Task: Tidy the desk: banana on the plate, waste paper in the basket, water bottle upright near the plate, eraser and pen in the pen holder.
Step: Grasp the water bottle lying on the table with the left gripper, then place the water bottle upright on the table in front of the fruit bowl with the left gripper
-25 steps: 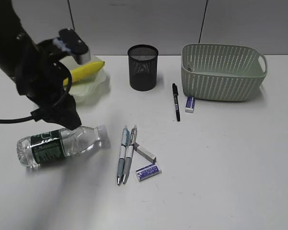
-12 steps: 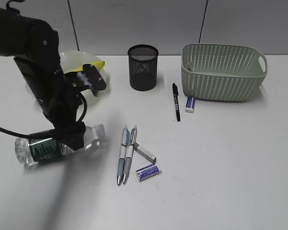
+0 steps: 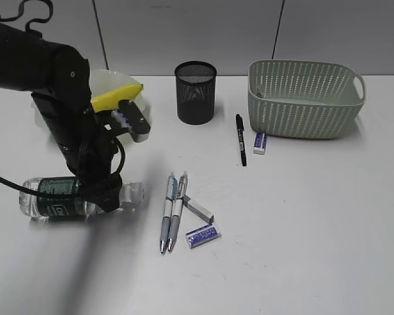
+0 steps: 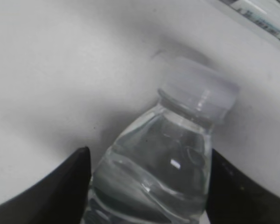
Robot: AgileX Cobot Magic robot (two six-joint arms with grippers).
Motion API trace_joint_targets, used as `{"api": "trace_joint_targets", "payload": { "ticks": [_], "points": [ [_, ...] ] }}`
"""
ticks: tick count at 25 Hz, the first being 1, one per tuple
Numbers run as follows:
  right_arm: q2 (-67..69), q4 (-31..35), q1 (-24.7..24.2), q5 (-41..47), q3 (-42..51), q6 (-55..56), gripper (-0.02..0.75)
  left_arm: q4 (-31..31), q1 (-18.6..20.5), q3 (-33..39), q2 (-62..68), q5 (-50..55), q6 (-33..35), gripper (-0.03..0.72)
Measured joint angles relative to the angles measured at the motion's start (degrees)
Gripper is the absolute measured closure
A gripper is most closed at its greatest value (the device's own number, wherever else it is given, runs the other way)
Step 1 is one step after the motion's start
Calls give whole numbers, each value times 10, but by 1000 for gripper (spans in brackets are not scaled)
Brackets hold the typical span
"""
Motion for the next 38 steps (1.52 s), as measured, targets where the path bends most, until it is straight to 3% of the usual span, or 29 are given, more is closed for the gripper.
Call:
{"api": "trace_joint_targets", "payload": {
  "ticks": [14, 17, 19, 25, 31, 38],
  "points": [
    [0, 0, 0, 0, 0, 0, 227, -28, 0, 1, -30, 33, 0, 169],
    [0, 0, 0, 0, 0, 0, 227, -54, 1, 1, -67, 32, -1, 228],
    [0, 0, 0, 0, 0, 0, 227, -71, 3, 1, -92, 32, -1, 228],
    [0, 0, 0, 0, 0, 0, 227, -123, 37, 10, -154, 26, -7, 259],
    [0, 0, 0, 0, 0, 0, 227, -180, 96, 86, -205, -47, -9, 273],
    [0, 0, 0, 0, 0, 0, 227, -214, 103, 119, -213, -103, -10, 273]
  ]
}}
